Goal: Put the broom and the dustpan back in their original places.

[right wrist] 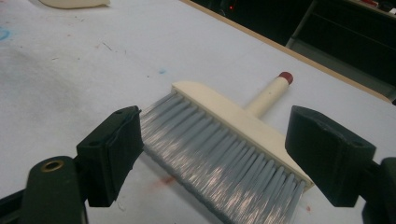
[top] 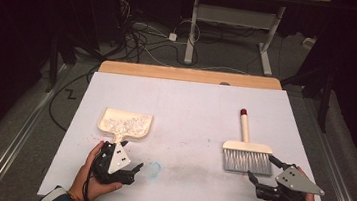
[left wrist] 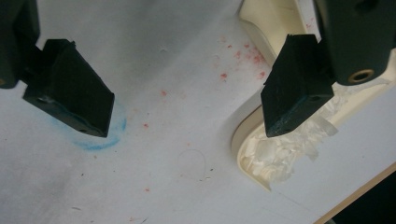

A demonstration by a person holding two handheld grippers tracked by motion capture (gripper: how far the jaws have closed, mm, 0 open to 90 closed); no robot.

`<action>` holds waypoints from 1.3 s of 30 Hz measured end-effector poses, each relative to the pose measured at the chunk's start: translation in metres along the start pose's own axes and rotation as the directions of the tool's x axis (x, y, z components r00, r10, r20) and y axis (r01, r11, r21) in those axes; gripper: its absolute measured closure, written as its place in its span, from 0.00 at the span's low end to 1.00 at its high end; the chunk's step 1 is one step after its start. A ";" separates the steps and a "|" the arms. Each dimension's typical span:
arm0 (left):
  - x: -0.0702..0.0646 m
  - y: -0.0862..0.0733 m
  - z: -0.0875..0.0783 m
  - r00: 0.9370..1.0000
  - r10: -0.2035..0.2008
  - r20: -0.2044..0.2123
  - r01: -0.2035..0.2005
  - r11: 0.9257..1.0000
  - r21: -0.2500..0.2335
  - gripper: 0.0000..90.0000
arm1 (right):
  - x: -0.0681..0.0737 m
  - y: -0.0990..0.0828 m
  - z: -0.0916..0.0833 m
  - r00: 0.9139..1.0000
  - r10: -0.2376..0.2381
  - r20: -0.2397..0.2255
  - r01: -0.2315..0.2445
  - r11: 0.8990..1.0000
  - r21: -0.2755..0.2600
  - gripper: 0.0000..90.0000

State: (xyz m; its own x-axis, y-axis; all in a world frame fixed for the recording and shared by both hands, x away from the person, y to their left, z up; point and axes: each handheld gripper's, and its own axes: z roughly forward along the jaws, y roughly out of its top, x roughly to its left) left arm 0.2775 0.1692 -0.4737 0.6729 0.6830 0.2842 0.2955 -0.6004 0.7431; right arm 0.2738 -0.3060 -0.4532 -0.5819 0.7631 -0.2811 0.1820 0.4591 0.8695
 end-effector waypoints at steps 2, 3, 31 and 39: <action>0.000 -0.001 -0.001 1.000 0.006 0.002 -0.006 1.000 -0.001 0.18 | 0.001 0.000 0.000 1.000 -0.009 0.005 0.009 1.000 0.006 0.22; -0.001 -0.001 -0.001 1.000 0.008 0.002 -0.008 1.000 0.000 0.18 | 0.001 0.001 0.000 1.000 -0.010 0.009 0.010 1.000 0.008 0.22; -0.002 0.000 -0.002 1.000 0.018 0.006 -0.018 1.000 -0.001 0.18 | 0.006 0.005 -0.008 0.998 -0.035 0.056 0.036 0.999 -0.020 0.22; -0.002 0.001 0.000 1.000 0.022 0.008 -0.022 1.000 0.002 0.18 | 0.005 0.005 -0.006 0.999 -0.019 0.041 0.020 1.000 -0.008 0.22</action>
State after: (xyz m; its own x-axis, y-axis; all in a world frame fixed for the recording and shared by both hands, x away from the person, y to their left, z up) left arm 0.2764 0.1673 -0.4739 0.6846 0.6662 0.2957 0.2823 -0.6164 0.7351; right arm 0.2670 -0.3032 -0.4478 -0.5523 0.7722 -0.3143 0.1641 0.4703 0.8671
